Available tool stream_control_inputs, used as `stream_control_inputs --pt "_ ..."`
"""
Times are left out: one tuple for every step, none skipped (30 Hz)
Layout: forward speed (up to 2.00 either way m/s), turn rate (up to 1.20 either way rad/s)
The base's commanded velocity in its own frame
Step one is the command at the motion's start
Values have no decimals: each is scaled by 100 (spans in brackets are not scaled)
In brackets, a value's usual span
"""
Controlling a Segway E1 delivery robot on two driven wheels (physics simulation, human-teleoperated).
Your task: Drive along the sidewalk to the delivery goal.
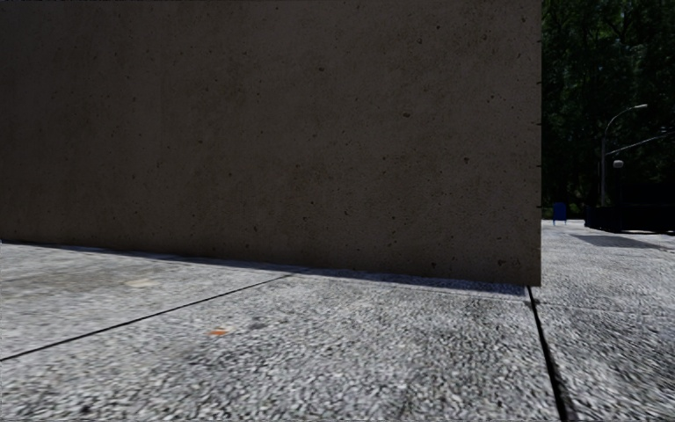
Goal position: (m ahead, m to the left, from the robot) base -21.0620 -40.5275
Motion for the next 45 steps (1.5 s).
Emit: stream_control_inputs --pt "94 -86" --pt "94 -86" --pt "94 -86" --pt "94 -86" --pt "94 -86" --pt "94 -86" --pt "94 -86" --pt "94 -86" --pt "94 -86" --pt "94 -86" --pt "94 -86" --pt "94 -86" --pt "94 -86" --pt "94 -86" --pt "94 -86" --pt "94 -86" --pt "94 -86" --pt "94 -86" --pt "94 -86" --pt "94 -86" --pt "94 -86" --pt "94 -86" --pt "94 -86" --pt "94 -86" --pt "94 -85" --pt "94 -85" --pt "94 -36" --pt "94 0" --pt "94 0" --pt "94 0" --pt "94 0" --pt "94 0" --pt "94 0" --pt "94 0" --pt "94 0" --pt "94 0" --pt "94 0" --pt "94 0" --pt "200 0" --pt "200 0" --pt "200 0" --pt "200 0" --pt "200 0" --pt "200 0" --pt "200 0"
